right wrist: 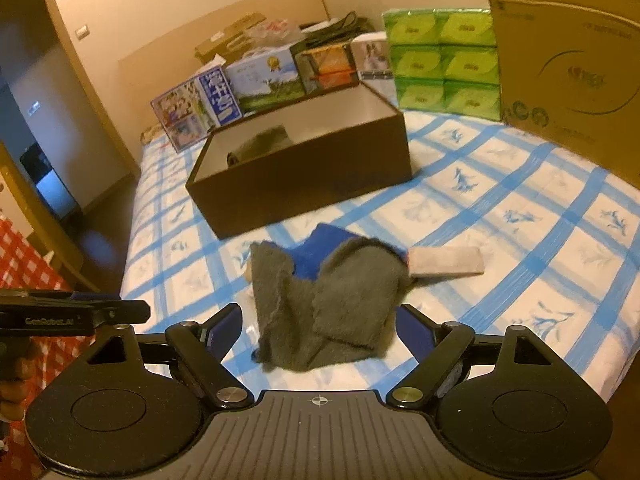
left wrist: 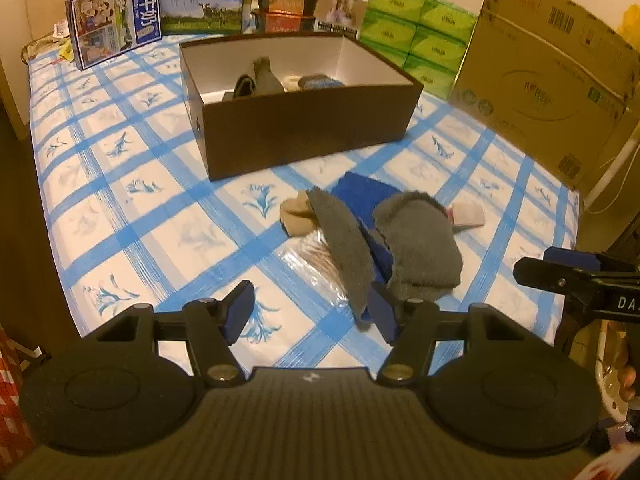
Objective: Organize soft objects
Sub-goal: 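Withdraw both tools from the box back toward the remaining pile, then grasp the grey towel with the right tool and lift it from the pile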
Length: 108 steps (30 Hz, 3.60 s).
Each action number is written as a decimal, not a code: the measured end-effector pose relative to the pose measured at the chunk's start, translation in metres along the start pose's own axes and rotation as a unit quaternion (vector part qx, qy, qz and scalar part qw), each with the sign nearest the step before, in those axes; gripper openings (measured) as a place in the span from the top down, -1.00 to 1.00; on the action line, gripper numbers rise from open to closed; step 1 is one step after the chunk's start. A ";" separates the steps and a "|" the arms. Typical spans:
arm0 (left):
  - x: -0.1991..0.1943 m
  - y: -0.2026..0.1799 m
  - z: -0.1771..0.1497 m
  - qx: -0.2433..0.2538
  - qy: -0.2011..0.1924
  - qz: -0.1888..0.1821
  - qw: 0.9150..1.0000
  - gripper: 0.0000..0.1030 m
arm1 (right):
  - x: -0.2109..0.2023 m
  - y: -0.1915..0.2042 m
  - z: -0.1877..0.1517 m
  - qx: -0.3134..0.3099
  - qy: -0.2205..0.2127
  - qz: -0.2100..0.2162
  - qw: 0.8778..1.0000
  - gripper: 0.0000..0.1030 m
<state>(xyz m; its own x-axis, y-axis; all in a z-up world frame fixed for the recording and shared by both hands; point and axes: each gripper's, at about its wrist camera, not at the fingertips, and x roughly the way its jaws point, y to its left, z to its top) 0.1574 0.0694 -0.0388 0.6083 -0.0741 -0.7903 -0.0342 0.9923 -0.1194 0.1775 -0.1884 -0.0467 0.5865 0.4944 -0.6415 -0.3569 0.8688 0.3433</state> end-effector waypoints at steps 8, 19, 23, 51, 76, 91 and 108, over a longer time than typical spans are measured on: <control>0.020 0.000 -0.004 0.001 0.022 0.002 1.000 -0.16 | 0.024 -0.004 -0.009 0.009 0.019 -0.010 1.000 -0.65; 0.054 0.016 0.001 -0.007 0.039 0.018 0.999 -0.16 | 0.072 -0.032 -0.009 0.036 0.025 -0.038 0.998 -0.58; 0.067 0.022 0.004 -0.013 0.048 0.025 0.998 -0.16 | 0.094 -0.036 -0.012 0.034 0.041 -0.035 0.998 -0.30; 0.058 0.026 0.004 -0.022 0.030 0.021 0.999 -0.15 | 0.020 0.029 0.049 -0.114 -0.127 -0.003 0.985 0.87; 0.075 0.007 -0.003 -0.001 0.056 0.001 0.998 -0.15 | 0.070 -0.002 -0.027 -0.117 0.099 -0.044 0.987 -0.26; 0.096 -0.001 -0.003 0.007 0.075 -0.004 0.997 -0.15 | 0.112 -0.025 -0.032 -0.153 0.099 -0.049 0.982 -0.51; 0.115 -0.012 0.010 -0.002 0.072 -0.023 0.997 -0.15 | 0.117 -0.023 -0.030 -0.122 0.073 -0.025 0.990 0.52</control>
<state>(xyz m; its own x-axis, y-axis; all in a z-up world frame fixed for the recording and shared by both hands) 0.2358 0.0504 -0.1224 0.4883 -0.1325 -0.8625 -0.0135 0.9871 -0.1593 0.2324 -0.1511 -0.1505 0.5030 0.4256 -0.7522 -0.5044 0.8513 0.1444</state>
